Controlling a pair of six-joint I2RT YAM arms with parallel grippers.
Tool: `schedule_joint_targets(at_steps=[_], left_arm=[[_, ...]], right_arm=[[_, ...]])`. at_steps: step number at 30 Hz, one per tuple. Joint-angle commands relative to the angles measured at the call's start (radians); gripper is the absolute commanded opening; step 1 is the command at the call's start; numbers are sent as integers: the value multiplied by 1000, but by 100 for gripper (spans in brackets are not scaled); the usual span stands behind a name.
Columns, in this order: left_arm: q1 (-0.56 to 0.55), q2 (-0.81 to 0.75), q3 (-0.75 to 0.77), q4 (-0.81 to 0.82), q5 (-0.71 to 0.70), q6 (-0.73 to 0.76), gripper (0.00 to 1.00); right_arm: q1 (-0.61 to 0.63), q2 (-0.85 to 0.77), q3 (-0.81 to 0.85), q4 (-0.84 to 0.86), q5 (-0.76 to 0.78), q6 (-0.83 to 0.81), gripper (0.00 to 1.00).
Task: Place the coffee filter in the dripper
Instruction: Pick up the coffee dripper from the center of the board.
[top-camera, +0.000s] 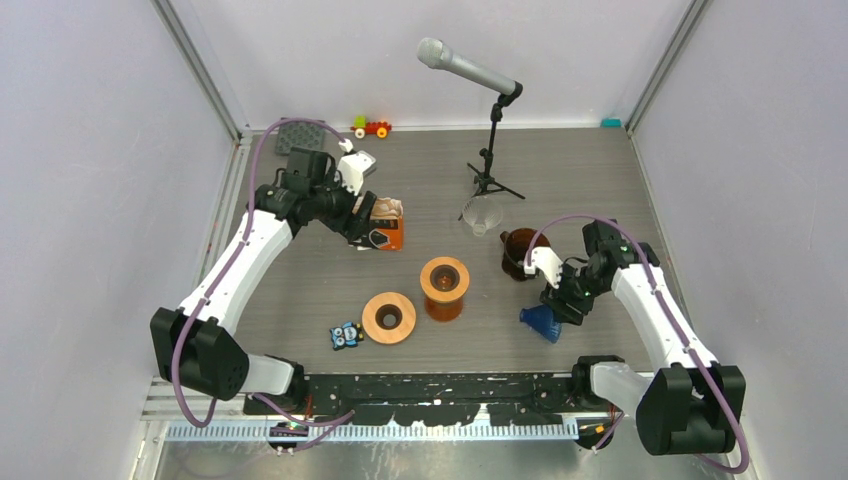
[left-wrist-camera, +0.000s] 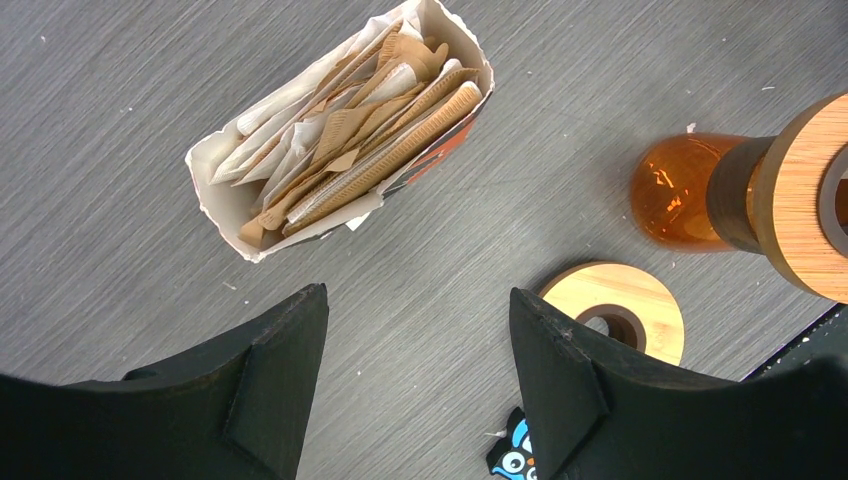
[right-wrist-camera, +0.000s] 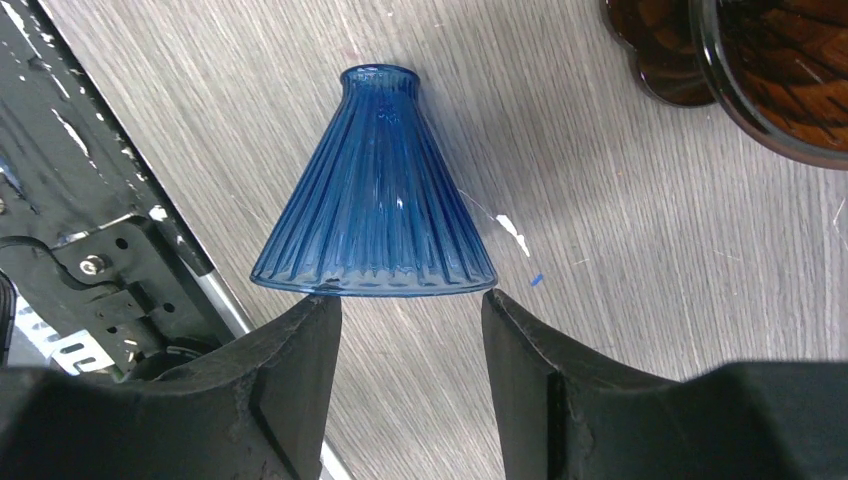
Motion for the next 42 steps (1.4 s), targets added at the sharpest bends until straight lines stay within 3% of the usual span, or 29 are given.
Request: schedule_joint_targets(at_steps=[1,17,34,42], left_arm=[[0,-10,34,24,11,8,68],[-1,-16,41,15,24,5,68],[-1,-4,29,12,7,23,68],[-1,-13,17,6,1,32,68]], right_arm=[[-3,-42,44,-35,-71,-7,59],[21,-99,34,4,-92,-31,61],[228,-118,-78,182,6,53,59],[299,-107,-82,214,19,124,41]])
